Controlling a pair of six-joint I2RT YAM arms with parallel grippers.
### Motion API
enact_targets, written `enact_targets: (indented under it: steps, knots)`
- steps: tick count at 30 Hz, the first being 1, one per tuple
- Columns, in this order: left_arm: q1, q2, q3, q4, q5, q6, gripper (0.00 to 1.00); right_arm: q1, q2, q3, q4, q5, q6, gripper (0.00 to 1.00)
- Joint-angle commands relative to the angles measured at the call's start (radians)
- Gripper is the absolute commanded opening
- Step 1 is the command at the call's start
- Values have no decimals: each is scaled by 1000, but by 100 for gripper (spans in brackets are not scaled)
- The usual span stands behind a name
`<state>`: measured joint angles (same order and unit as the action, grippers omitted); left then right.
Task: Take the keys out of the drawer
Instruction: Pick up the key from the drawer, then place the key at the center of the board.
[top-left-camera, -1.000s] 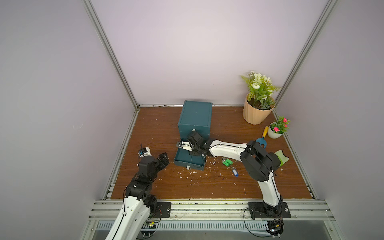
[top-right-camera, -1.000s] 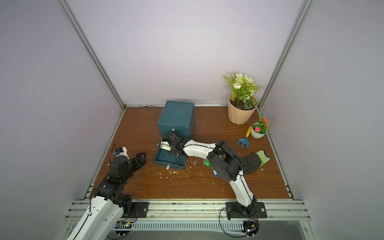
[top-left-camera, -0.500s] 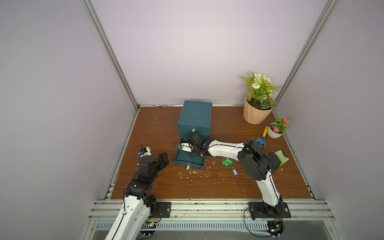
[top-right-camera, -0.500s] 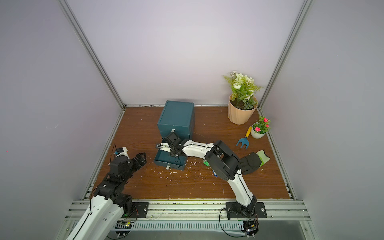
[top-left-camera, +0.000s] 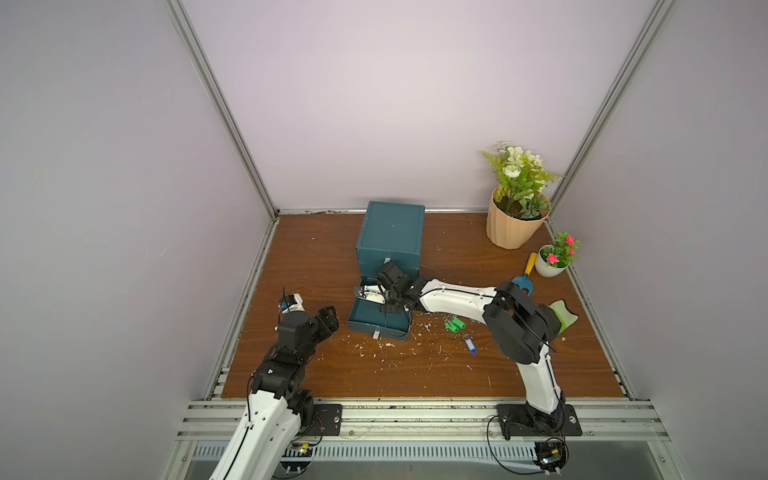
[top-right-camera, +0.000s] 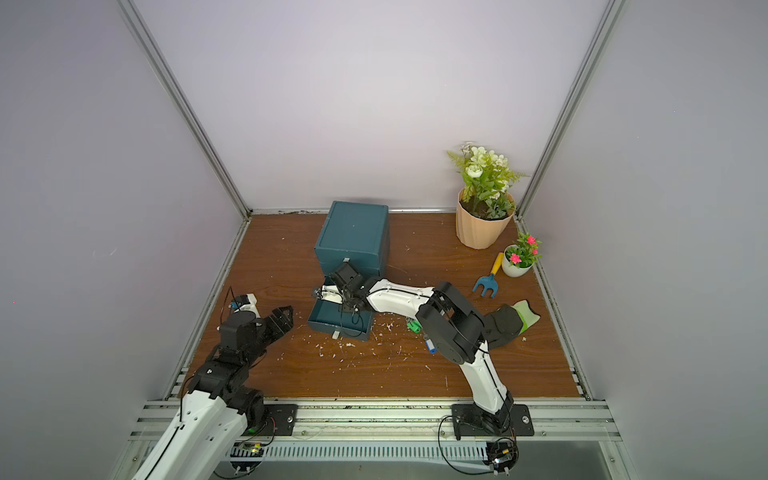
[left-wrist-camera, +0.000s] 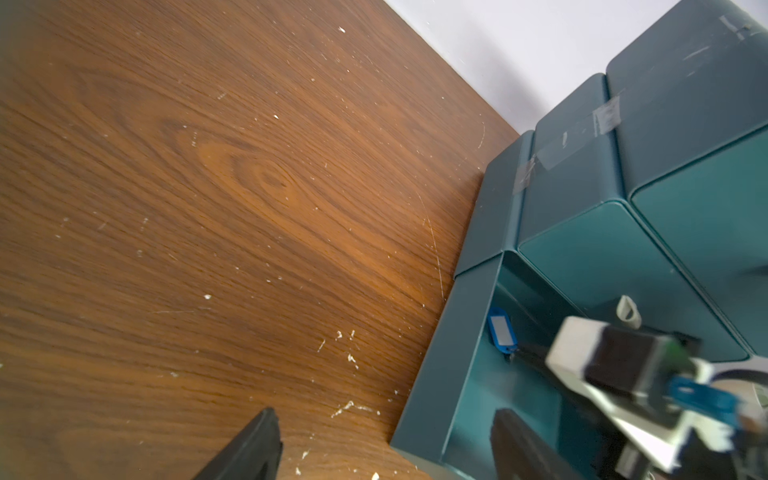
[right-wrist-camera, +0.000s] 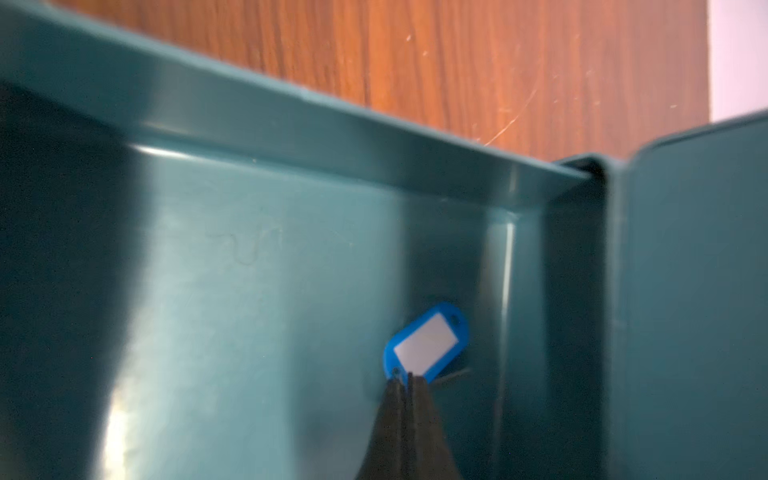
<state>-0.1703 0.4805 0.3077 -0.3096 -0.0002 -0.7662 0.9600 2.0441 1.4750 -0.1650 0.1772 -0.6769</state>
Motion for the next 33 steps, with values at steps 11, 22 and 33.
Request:
enact_targets:
  steps: [11,22,33]
  knots:
    - [9,53,62,124,74,109,78,0,-311,-96,-12,-47,50,0]
    - [-114,215,143,274,49,190,76,0,-511,-199,-79,57,229,0]
    - [-220,353,222,292,69,234,71,-61,-820,-570,-117,122,469,0]
